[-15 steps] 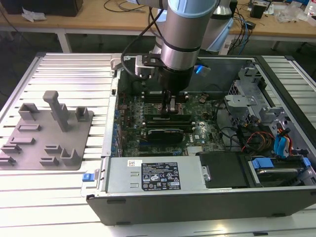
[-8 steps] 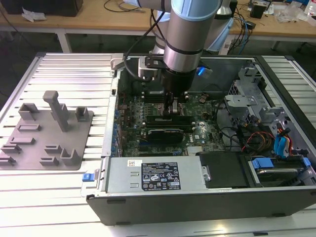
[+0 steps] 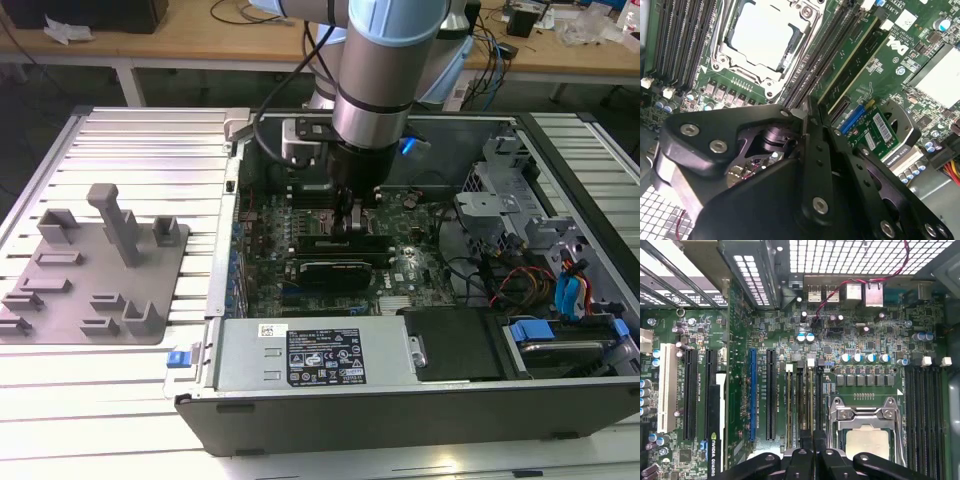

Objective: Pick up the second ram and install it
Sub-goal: 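Insert the second ram into the second slot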

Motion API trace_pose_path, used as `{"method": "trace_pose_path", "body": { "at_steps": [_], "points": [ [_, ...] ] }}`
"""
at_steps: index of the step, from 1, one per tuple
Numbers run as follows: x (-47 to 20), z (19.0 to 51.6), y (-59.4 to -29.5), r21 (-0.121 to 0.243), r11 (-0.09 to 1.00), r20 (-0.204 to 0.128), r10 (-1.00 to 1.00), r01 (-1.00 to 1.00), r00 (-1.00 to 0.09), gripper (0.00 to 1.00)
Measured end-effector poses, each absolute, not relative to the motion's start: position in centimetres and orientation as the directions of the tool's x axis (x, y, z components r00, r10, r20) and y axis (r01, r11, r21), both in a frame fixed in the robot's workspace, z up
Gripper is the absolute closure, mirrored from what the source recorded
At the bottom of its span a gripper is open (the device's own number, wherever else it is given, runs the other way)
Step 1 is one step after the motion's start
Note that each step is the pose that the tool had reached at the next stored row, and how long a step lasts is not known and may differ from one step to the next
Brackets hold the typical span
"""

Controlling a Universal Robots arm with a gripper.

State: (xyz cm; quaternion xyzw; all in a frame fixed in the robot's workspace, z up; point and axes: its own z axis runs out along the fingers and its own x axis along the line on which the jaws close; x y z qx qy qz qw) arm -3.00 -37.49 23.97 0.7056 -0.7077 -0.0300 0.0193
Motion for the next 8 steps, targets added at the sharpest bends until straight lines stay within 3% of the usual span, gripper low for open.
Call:
{"method": "trace_pose_path", "body": {
  "at_steps": [8],
  "points": [
    [-3.08,23.74,-37.50,0.067,0.002,-0.015,-1.000,-0.998,-0.003,0.91]
  ]
}}
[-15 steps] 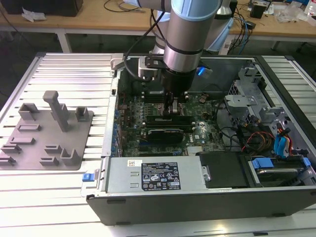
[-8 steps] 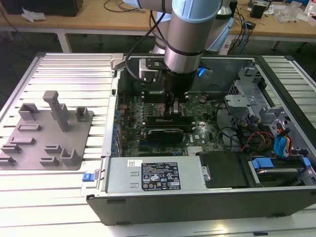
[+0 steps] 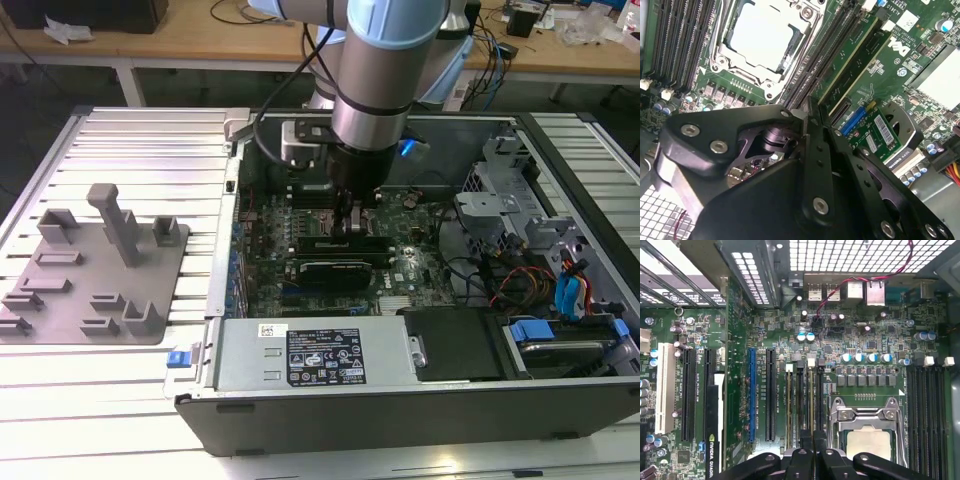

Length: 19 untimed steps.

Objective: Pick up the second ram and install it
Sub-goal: 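Insert the second ram into the second slot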

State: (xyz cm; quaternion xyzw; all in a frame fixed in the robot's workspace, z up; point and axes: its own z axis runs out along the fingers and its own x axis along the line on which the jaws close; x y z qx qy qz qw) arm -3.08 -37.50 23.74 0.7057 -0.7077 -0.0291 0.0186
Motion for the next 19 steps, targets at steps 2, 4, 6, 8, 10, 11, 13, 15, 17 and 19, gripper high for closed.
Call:
{"method": "trace_pose_path", "body": {
  "at_steps": [2,4,6,8,10,11,13,15,17,19],
  "points": [
    [-3.13,23.71,-37.50,0.067,0.002,-0.015,-1.000,-0.998,-0.003,0.91],
    [-3.15,23.61,-37.49,0.066,0.002,-0.015,-1.000,-0.998,-0.003,0.91],
    [-3.16,23.54,-37.50,0.062,0.002,-0.016,-1.000,-0.998,-0.003,0.91],
    [-3.16,23.54,-37.50,0.062,0.002,-0.016,-1.000,-0.998,-0.003,0.91],
    [-3.17,23.52,-37.50,0.062,0.010,-0.016,-1.000,-0.998,-0.010,0.91],
    [-3.17,23.52,-37.50,0.062,0.011,-0.016,-1.000,-0.998,-0.012,0.91],
    [-3.17,23.52,-37.50,0.062,0.011,-0.016,-1.000,-0.998,-0.012,0.91],
    [-3.20,23.51,-37.50,0.062,0.011,-0.016,-1.000,-0.998,-0.012,0.91],
    [-3.23,23.44,-37.50,0.062,0.011,-0.016,-1.000,-0.998,-0.012,0.91],
    [-3.24,23.34,-37.51,0.062,0.011,-0.016,-1.000,-0.998,-0.012,0.91]
  ]
}}
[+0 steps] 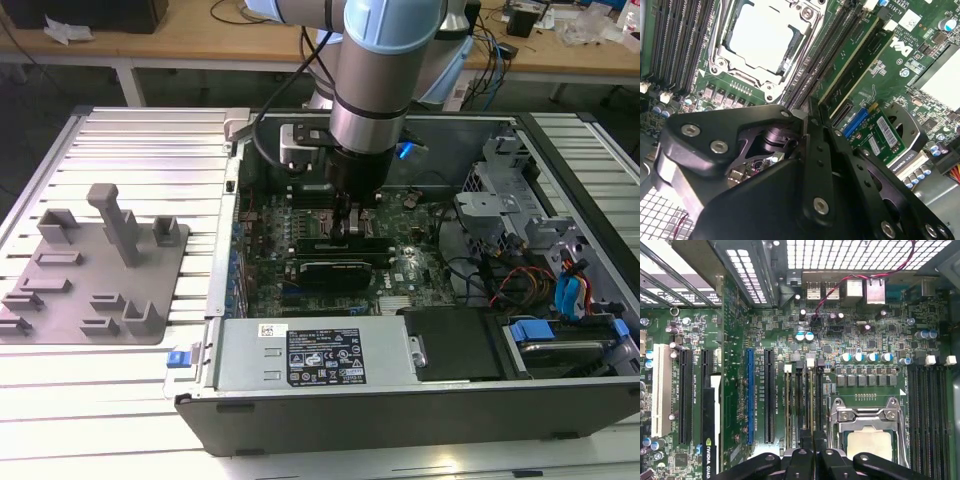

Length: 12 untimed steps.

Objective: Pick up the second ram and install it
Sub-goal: 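Insert the second ram into the second slot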

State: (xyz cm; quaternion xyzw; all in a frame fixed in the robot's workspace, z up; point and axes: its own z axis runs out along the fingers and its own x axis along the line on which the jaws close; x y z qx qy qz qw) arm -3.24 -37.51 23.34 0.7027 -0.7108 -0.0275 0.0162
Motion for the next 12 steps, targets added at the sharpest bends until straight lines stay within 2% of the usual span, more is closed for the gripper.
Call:
{"method": "trace_pose_path", "body": {
  "at_steps": [12],
  "points": [
    [-3.23,23.45,-37.50,0.061,0.011,-0.017,-1.000,-0.998,-0.012,0.91]
  ]
}}
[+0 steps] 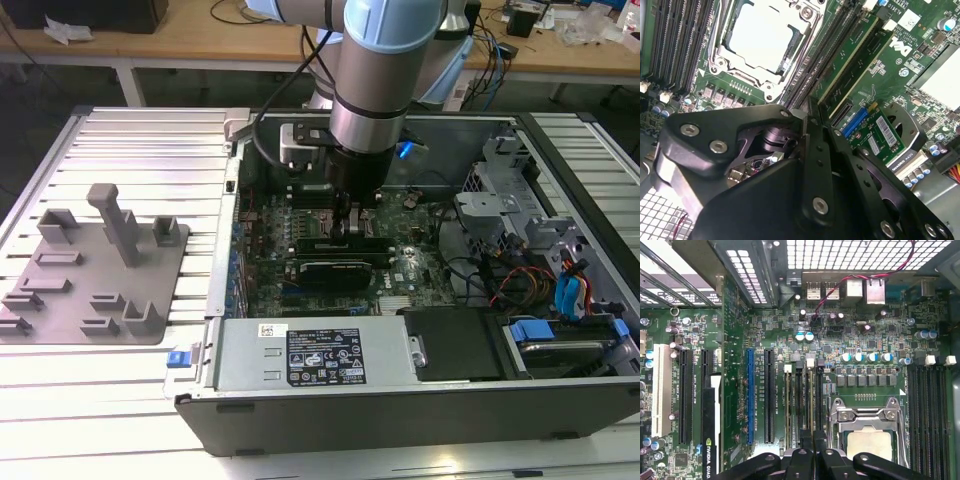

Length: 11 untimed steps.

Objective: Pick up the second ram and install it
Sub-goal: 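Insert the second ram into the second slot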

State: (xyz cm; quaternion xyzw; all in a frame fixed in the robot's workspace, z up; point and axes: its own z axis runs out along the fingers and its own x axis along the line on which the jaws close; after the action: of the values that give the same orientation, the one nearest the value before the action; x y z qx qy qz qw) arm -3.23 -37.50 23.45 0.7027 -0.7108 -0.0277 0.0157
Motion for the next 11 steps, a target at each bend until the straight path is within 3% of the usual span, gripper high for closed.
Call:
{"method": "trace_pose_path", "body": {
  "at_steps": [11],
  "points": [
    [-3.33,23.38,-37.50,0.062,0.019,-0.018,-1.000,-0.998,-0.020,0.91]
  ]
}}
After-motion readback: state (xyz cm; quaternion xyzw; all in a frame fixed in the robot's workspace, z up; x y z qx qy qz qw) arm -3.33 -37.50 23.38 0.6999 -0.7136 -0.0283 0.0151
